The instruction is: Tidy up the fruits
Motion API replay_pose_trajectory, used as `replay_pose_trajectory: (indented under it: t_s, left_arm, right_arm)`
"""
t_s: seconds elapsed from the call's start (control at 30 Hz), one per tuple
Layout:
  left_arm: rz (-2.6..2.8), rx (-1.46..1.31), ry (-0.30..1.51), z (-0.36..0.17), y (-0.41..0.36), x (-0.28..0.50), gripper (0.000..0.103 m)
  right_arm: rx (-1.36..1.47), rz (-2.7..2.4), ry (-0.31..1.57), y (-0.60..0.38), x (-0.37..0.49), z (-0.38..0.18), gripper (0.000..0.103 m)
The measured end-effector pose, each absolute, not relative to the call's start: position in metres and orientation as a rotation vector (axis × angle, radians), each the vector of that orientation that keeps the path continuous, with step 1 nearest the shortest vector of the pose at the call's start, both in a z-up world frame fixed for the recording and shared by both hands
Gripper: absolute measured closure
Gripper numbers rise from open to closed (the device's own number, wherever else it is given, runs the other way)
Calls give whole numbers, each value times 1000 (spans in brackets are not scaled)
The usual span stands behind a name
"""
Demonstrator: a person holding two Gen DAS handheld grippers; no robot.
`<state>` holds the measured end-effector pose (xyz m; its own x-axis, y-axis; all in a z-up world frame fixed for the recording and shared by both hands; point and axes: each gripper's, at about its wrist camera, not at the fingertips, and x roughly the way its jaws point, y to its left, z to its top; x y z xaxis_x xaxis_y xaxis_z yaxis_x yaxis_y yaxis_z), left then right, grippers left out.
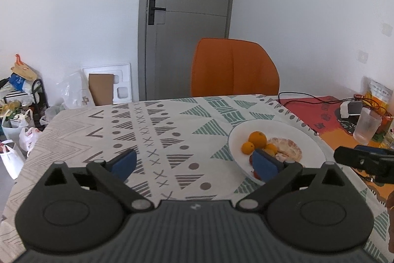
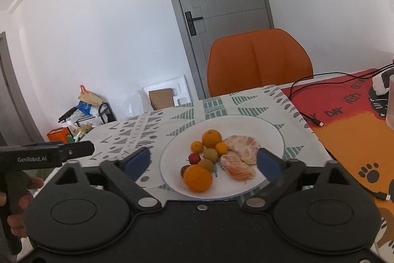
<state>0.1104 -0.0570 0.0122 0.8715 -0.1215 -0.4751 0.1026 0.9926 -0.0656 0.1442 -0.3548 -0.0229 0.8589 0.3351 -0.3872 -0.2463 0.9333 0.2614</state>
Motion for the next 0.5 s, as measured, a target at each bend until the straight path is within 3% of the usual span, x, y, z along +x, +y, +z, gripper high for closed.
replay_pose_trajectory:
  t_s: [0.1, 0.5]
  left_arm:
    - [-106, -38, 499, 17, -52, 102, 3]
    - [-51, -42, 496, 39, -33, 63, 3]
  right_arm:
    - [218, 303, 441, -351, 140, -19, 0]
    - [235, 320, 456, -332, 118, -6, 0]
